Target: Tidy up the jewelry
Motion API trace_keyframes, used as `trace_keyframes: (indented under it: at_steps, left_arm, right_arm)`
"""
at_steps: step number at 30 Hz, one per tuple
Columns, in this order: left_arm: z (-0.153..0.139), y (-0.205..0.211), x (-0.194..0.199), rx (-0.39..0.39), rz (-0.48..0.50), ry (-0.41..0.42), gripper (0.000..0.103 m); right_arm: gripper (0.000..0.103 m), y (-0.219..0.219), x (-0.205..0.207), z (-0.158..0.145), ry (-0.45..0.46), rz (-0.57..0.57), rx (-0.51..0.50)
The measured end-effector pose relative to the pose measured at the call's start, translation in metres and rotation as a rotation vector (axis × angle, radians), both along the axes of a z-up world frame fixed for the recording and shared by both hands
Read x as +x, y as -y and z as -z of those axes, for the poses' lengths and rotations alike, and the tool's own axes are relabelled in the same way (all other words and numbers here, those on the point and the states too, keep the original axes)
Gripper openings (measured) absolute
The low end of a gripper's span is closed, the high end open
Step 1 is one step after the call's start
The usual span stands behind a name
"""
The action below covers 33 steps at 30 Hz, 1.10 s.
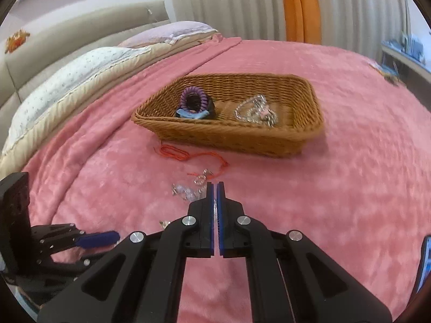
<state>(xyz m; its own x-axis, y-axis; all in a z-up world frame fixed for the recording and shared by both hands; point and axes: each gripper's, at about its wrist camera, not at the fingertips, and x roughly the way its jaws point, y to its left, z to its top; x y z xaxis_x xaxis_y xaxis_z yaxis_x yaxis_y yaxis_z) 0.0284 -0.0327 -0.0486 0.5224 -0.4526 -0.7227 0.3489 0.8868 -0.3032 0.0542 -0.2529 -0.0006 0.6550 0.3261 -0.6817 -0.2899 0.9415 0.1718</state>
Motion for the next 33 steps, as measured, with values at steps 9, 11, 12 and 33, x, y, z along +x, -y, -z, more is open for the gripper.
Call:
trace_keyframes:
  at_steps: [9, 11, 12, 33]
  left_arm:
    - [0.002, -0.002, -0.006, 0.01, -0.003, 0.021, 0.027]
    - [0.002, -0.002, -0.006, 0.014, -0.001, 0.024, 0.027]
    - [0.002, -0.001, -0.007, 0.02, 0.0, 0.027, 0.027]
    - [-0.007, -0.002, -0.009, 0.039, -0.047, 0.064, 0.009]
  right_arm:
    - [0.046, -0.02, 0.014, 0.019, -0.073, -0.056, -0.042]
    - [0.046, -0.024, 0.024, 0.025, -0.105, -0.068, -0.054]
    - [0.046, -0.027, 0.029, 0.029, -0.114, -0.073, -0.075]
    - [0.004, -0.029, 0.009, 0.017, -0.049, -0.06, -0.14]
